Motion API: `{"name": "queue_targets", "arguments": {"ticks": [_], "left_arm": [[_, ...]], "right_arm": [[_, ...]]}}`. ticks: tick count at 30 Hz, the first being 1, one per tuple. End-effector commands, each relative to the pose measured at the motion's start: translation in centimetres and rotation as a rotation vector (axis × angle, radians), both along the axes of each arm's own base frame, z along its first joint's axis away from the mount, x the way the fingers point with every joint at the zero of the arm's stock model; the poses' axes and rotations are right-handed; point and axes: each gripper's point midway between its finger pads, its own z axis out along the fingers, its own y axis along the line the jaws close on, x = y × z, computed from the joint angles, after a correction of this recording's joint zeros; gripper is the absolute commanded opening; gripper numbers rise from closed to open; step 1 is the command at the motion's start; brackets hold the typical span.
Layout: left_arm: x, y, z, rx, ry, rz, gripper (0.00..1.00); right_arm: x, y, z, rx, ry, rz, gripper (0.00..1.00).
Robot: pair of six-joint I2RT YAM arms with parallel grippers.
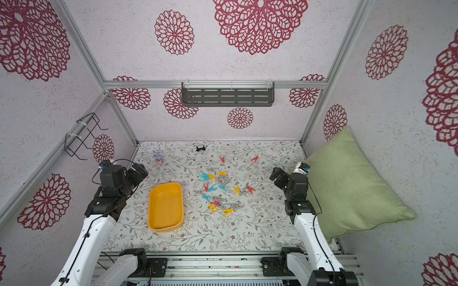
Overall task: Put the clothespins into the storage box
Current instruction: Pick up the clothespin from the center of the board.
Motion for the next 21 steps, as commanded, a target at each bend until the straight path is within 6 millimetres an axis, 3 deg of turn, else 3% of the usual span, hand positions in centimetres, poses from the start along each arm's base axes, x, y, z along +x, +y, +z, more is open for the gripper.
{"name": "queue_targets", "arguments": {"ticks": [1,5,9,14,21], "left_arm": [[-1.0,-4.3,-2.1,-0.148,0.083,-0.137,0.97],[-1.7,-8.1,-3.2,-0.202,0.134,-0.248,0.91],[-2.6,-11.9,-4.9,-0.255,0.196,-0.347,0.87],[-4.0,-15.0,-7.1,-0.274,0.279,-0.415,0.81],[-4.4,-16.0,-8.2,-0.314,0.279,-0.400,0.80]], "right_arm": [[0.4,4.3,0.1,0.047,0.076,0.175,0.99],[0.0,8.2,-1.8,0.029,0.173,0.308,0.82],[-1.0,10.8,-5.7,0.011,0.319,0.389,0.60],[-0.9,11.2,-8.8,-0.089,0.445,0.385,0.44],[-0.3,11.0,-12.4,-0.261,0.596,0.462,0.34]]}}
